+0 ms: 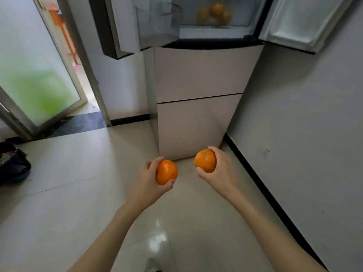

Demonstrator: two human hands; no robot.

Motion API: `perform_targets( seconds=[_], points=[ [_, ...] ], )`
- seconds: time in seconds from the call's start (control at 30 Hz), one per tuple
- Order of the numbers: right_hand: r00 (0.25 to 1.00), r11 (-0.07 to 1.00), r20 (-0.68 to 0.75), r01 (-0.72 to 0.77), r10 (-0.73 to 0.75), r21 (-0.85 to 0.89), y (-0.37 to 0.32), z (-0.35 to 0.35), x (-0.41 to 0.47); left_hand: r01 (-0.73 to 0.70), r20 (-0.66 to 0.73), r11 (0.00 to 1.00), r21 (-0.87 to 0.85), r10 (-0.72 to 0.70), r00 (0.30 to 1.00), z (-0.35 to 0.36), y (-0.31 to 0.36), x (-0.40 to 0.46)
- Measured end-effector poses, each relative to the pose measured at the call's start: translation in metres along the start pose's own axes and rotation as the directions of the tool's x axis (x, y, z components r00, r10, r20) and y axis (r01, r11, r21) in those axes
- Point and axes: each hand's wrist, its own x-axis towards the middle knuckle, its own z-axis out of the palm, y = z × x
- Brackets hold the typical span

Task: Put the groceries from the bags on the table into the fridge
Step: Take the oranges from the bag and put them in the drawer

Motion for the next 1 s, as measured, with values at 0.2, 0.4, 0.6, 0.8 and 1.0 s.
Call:
perform_targets(
  seconds=[0.2,0.4,0.6,0.8,1.0],
  points=[
    [0.997,0.999,-0.071,-0.026,0.028,0.031,0.038,-0.037,0.079,-0.097,0.036,0.995,0.021,0.096,0.995,0.036,0.044,0.098],
    [0.985,1.000,-0.171,0.011,-0.005,0.030,0.049,-0.089,0.217,-0.257,-0.055,0.966,-0.023,0.255,0.965,0.045,0.115,0.246],
    [0.961,0.993,-0.264,0.097,-0.077,0.061,0.027,-0.146,0.352,-0.409,-0.139,0.912,-0.016,0.403,0.905,0.022,0.194,0.375],
    [0.935,0.966,-0.316,0.215,-0.161,0.144,0.003,-0.185,0.471,-0.427,-0.292,0.904,-0.009,0.406,0.866,-0.006,0.254,0.478],
    [0.902,0.915,-0.339,0.347,-0.266,0.205,-0.016,-0.216,0.596,-0.450,-0.534,0.891,0.060,0.409,0.740,-0.040,0.311,0.575]
  ],
)
